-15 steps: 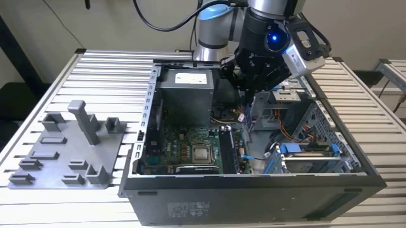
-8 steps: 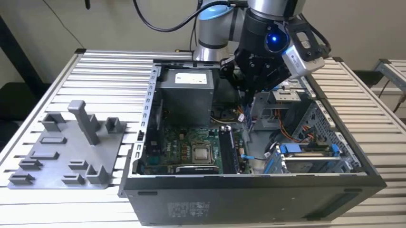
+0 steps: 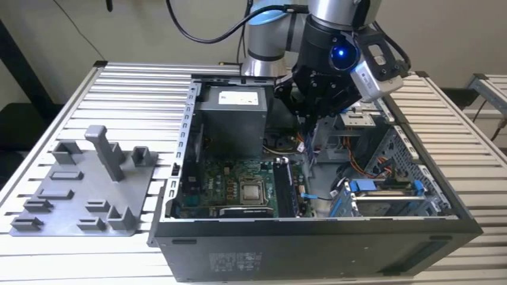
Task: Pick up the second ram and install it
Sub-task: 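Insert the second ram into the second slot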
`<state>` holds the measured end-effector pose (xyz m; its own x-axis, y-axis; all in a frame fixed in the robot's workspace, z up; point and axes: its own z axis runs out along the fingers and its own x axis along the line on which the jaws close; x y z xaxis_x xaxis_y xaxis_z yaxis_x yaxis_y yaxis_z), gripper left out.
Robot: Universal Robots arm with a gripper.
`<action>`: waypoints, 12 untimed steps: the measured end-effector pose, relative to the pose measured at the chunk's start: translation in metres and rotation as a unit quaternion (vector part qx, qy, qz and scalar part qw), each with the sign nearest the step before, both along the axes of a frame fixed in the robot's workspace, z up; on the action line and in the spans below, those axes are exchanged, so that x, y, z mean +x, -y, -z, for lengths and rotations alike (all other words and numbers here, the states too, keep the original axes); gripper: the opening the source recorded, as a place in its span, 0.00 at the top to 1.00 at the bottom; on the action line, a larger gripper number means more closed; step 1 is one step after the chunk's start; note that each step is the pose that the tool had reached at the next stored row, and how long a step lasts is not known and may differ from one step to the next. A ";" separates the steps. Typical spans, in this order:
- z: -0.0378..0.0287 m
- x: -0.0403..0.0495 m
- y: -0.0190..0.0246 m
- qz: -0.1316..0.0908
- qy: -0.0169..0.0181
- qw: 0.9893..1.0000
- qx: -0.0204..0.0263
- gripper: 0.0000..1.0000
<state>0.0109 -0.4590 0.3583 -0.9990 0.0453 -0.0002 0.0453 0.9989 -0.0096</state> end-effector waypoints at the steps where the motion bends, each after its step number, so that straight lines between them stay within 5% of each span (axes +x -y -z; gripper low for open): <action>1: 0.0012 0.0000 0.0000 0.000 0.000 1.000 0.000 0.86; 12: 0.0146 -0.0009 0.0003 0.000 0.000 1.000 -0.005 0.86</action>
<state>0.0100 -0.4594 0.3438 -0.9990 0.0453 -0.0003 0.0453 0.9988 -0.0194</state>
